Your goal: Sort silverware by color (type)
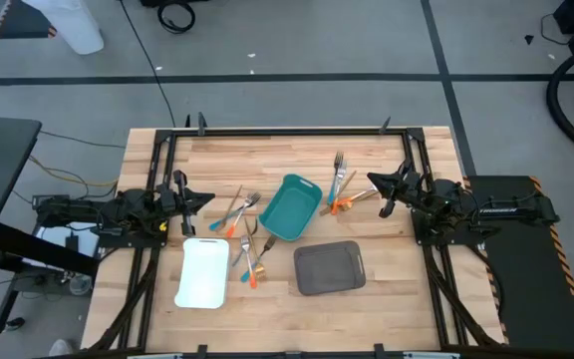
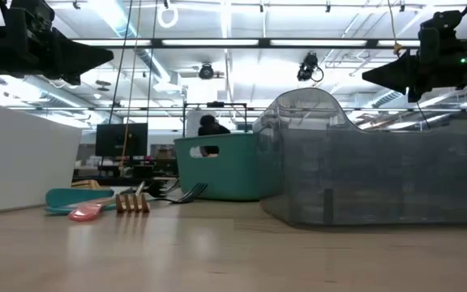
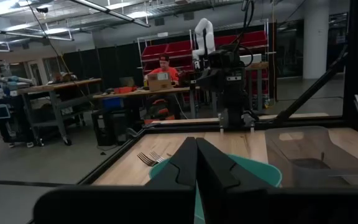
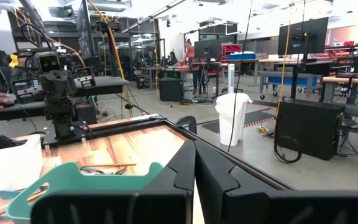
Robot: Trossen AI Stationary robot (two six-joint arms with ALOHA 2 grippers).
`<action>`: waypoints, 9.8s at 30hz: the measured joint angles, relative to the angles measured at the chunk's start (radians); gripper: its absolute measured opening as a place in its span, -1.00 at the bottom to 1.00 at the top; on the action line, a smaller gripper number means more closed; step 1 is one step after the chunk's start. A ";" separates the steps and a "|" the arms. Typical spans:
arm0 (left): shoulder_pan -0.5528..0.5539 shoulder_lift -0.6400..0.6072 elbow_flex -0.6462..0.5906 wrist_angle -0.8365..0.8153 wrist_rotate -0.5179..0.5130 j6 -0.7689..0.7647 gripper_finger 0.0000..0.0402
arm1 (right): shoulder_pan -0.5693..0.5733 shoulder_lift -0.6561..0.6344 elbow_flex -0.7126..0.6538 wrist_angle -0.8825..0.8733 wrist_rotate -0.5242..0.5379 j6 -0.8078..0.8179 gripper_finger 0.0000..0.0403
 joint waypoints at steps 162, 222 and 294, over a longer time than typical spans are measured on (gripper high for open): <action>0.002 0.511 0.370 -0.022 -0.102 -0.277 -0.40 | -0.251 1.359 0.808 -1.197 -0.217 -0.251 -0.24; 0.003 0.510 0.464 -0.311 -0.019 -0.393 -0.40 | 0.113 1.319 1.279 -1.431 -0.432 0.481 -0.86; 0.003 0.510 0.512 -0.395 -0.024 -0.382 -0.40 | 0.326 1.827 1.669 -1.747 -0.793 0.570 -0.86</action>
